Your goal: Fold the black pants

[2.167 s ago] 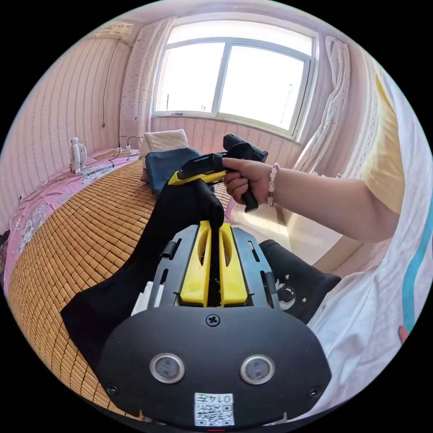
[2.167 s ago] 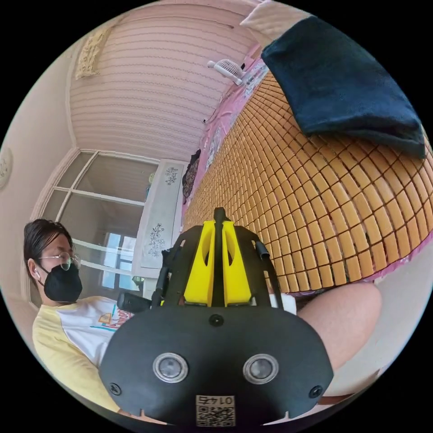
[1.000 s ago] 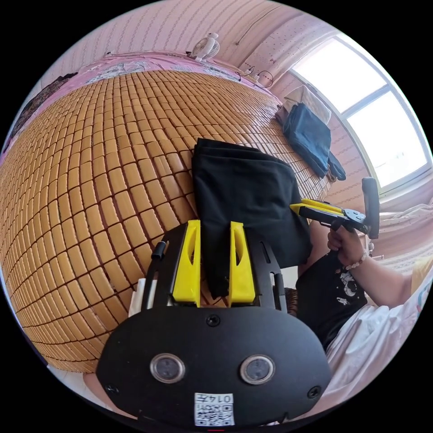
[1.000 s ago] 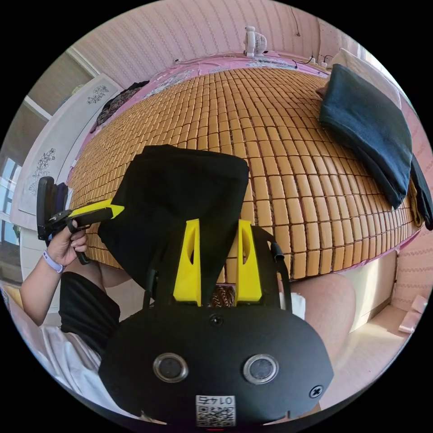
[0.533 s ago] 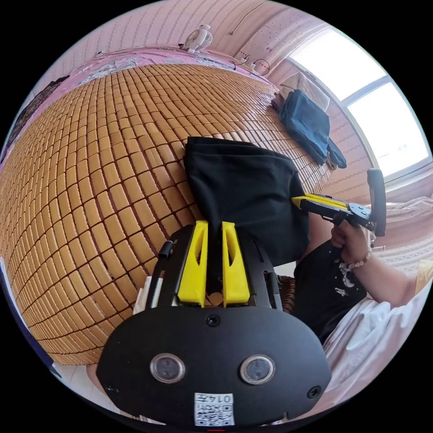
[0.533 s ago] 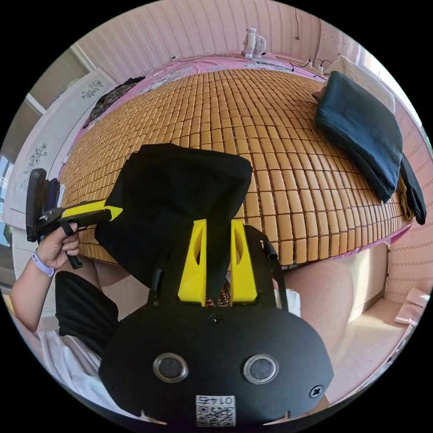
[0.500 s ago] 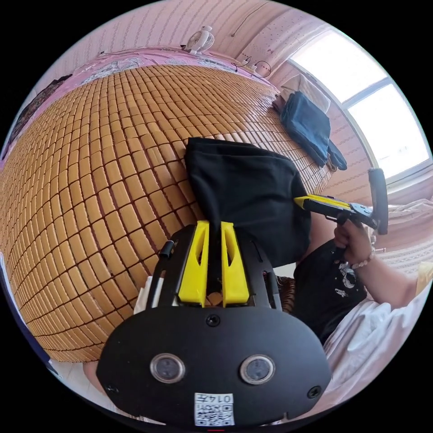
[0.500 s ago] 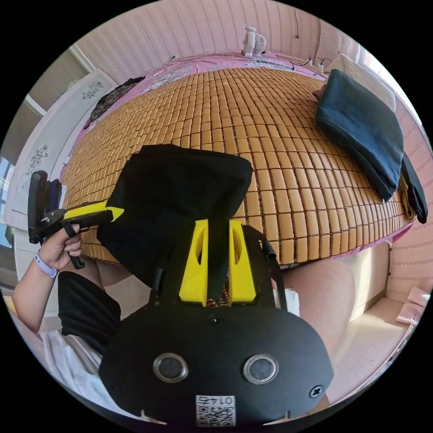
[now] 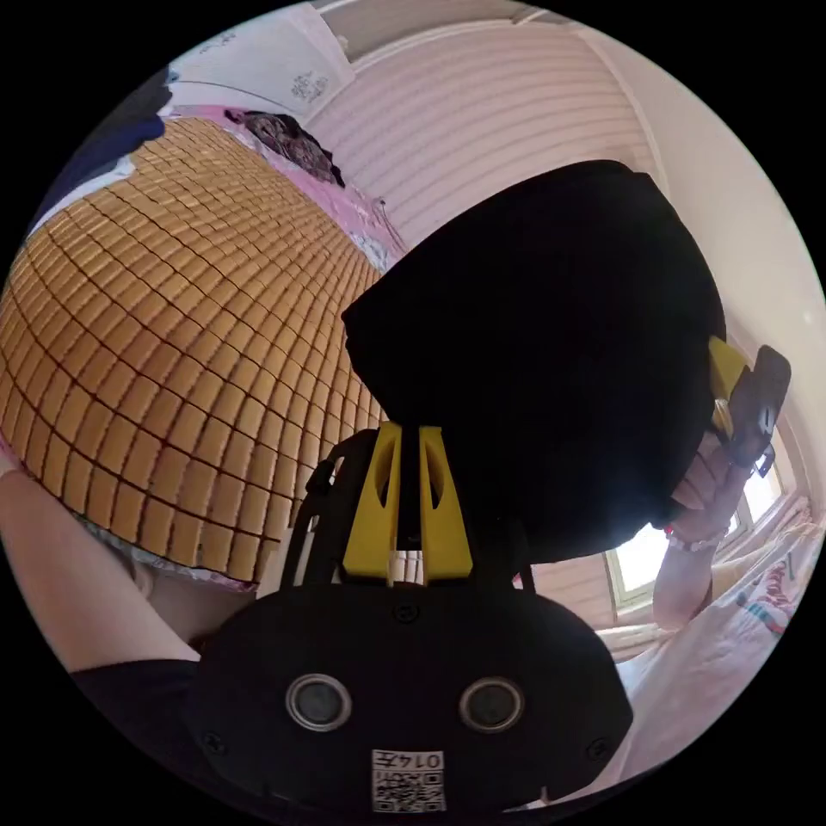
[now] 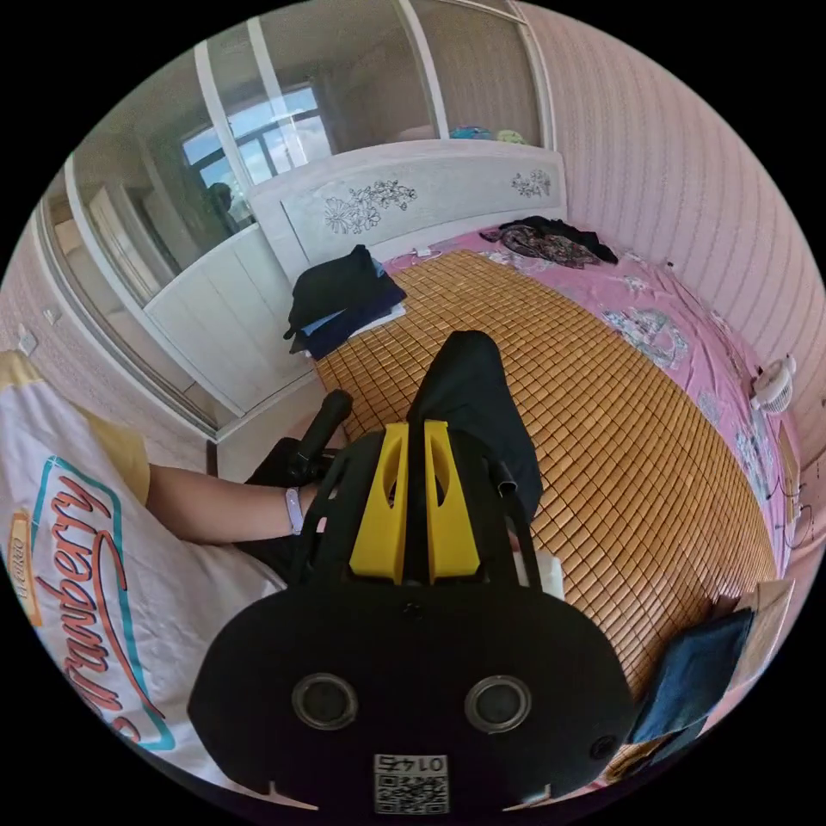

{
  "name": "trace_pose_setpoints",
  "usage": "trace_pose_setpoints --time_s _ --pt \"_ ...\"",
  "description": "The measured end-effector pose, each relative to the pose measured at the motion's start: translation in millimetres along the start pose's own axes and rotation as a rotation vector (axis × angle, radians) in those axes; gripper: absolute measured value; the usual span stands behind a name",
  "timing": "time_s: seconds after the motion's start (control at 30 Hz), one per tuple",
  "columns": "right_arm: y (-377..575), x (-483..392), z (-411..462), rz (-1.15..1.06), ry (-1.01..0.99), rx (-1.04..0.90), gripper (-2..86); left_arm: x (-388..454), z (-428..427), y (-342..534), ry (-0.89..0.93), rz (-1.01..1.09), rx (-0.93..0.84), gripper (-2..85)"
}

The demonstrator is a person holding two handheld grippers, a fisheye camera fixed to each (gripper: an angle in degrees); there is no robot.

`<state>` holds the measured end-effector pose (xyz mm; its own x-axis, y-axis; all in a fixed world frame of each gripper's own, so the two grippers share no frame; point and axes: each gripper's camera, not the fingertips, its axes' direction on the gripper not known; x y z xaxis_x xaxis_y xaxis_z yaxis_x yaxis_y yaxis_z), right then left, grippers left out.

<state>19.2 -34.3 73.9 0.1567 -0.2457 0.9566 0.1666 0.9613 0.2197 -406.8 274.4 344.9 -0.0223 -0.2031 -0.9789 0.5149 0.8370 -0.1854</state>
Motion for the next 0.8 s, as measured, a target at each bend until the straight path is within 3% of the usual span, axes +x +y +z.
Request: trace_pose_setpoints --time_s 0.13,0.33,0.57,0.7,0.8 --pt "-87.9 -66.6 22.5 -0.316 -0.138 0.051 1.7 -17.4 -128.4 -13.4 -0.151 -0.036 0.345 2.3" --pt "-215.6 -71.7 39.1 -0.312 -0.476 0.174 1.9 -9.5 -283.2 -14.7 -0.361 -0.005 0.748 2.6" --pt "-353.5 -38.0 134.2 -0.211 -0.434 0.087 2.9 -71.3 -316.8 -114.2 -0.529 -0.054 0.663 3.6" --pt "-417.0 -11.3 258.3 -0.093 -0.076 -0.147 5.0 -159.3 -272.4 -152.1 -0.678 -0.223 0.507 4.5" --pt "-400.6 -6.5 319.0 -0.078 -0.022 -0.249 5.2 -186.5 -254.6 -143.4 -0.675 -0.228 0.507 6.1"
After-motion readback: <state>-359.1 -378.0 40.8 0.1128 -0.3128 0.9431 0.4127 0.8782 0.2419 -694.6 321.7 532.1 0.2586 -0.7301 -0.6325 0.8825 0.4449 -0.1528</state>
